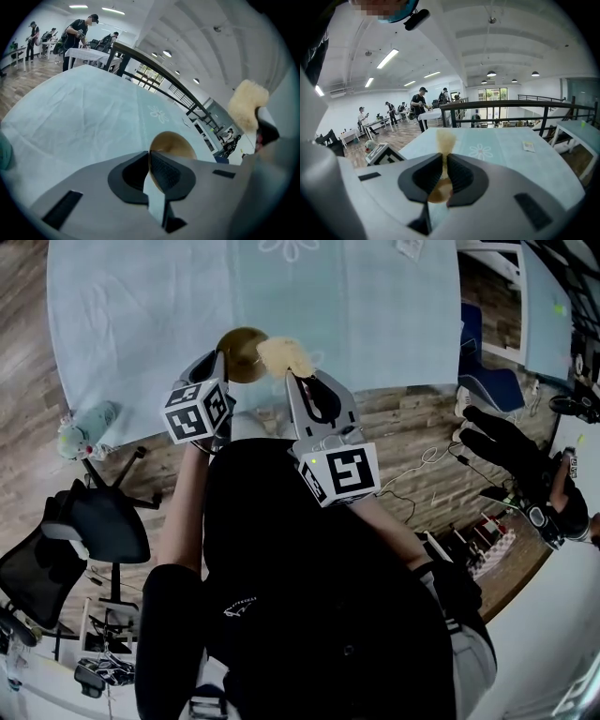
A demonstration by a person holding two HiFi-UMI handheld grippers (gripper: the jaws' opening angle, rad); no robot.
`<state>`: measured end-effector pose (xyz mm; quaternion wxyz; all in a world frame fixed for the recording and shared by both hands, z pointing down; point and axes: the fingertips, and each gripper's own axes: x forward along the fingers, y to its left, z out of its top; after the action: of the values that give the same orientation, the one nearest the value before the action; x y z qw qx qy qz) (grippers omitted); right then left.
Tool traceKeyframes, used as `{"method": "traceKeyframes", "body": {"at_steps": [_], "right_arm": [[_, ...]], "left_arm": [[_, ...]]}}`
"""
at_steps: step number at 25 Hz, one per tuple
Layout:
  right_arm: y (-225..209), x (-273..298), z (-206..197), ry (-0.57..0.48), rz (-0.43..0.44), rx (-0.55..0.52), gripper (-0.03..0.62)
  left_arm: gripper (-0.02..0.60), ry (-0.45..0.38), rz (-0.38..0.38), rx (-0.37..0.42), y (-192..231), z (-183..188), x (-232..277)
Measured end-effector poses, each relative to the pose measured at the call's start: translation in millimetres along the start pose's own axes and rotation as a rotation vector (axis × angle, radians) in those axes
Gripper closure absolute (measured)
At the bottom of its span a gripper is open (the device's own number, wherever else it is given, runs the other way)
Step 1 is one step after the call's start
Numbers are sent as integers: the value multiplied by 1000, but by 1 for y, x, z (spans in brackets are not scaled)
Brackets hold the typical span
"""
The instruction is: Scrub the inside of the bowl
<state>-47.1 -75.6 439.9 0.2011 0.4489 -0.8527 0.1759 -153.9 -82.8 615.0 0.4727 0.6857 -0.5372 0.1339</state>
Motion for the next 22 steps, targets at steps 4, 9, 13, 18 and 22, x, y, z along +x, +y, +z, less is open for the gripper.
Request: {"method": "traceKeyframes", "body": {"at_steps": [4, 9, 13, 18, 22], "right_arm": [[4, 0, -2, 11, 28, -13, 556], [16, 2, -5, 29, 79, -53, 556], [32, 2, -12, 51, 122, -109, 556], [46, 3, -13, 51, 136, -172, 556], [44, 1, -10, 40, 130, -186, 557]], "left_arm": [[555, -54, -23, 29, -20, 25, -23], [555, -88, -29, 127, -45, 48, -48], [555, -121, -25, 186, -61, 57, -68], [557, -133, -34, 253, -77, 55, -85], [557, -106, -38, 320, -90, 47, -91]]}}
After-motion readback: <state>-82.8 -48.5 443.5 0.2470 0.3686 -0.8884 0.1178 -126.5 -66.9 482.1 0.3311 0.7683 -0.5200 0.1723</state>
